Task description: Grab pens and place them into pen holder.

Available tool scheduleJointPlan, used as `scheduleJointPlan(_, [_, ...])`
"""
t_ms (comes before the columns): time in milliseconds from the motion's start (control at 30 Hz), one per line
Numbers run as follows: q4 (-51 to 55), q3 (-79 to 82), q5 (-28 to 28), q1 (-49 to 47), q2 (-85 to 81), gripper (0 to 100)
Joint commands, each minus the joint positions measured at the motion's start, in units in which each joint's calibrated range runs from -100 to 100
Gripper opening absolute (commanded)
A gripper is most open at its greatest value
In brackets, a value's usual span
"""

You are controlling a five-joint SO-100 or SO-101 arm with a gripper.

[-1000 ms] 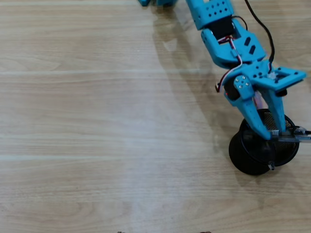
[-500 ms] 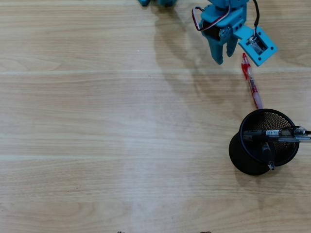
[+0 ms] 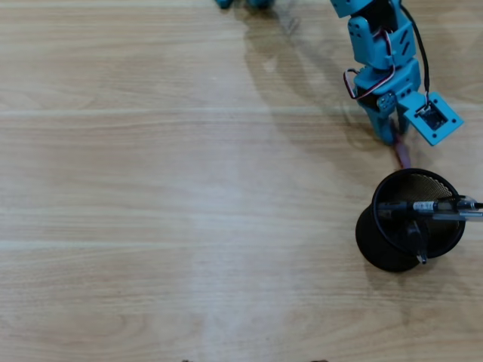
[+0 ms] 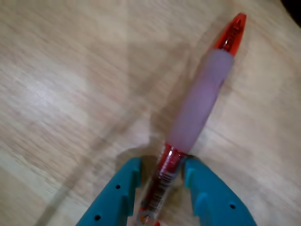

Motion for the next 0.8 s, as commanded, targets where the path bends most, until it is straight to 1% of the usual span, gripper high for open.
scheduleJointPlan(0, [-1.1,-0.6,-1.7,-0.2,1.0,11])
scheduleJointPlan(133, [-1.1,0.0,-3.6,-0.6,2.5,11])
scheduleJointPlan(200, [-1.1,0.0,-4.0,-0.6,3.0,7])
scheduleJointPlan(267, [-1.1,0.0,-4.6,-0.3,3.1,1])
scheduleJointPlan(300, [-1.1,0.0,-4.8,-0.4,3.1,3])
scheduleJointPlan(533, [-2.4,-2.4,-4.7,-1.0,-0.9,2])
scheduleJointPlan(600, [-5.2,-4.4,-4.5,-1.0,-4.5,2])
scheduleJointPlan(667, [-10.6,-7.4,-4.4,-0.4,-8.1,2])
scheduleJointPlan(700, [-14.5,-9.1,-3.5,-0.1,-9.4,2])
scheduleJointPlan(767, [-24.8,-13.1,0.1,1.7,-11.1,2])
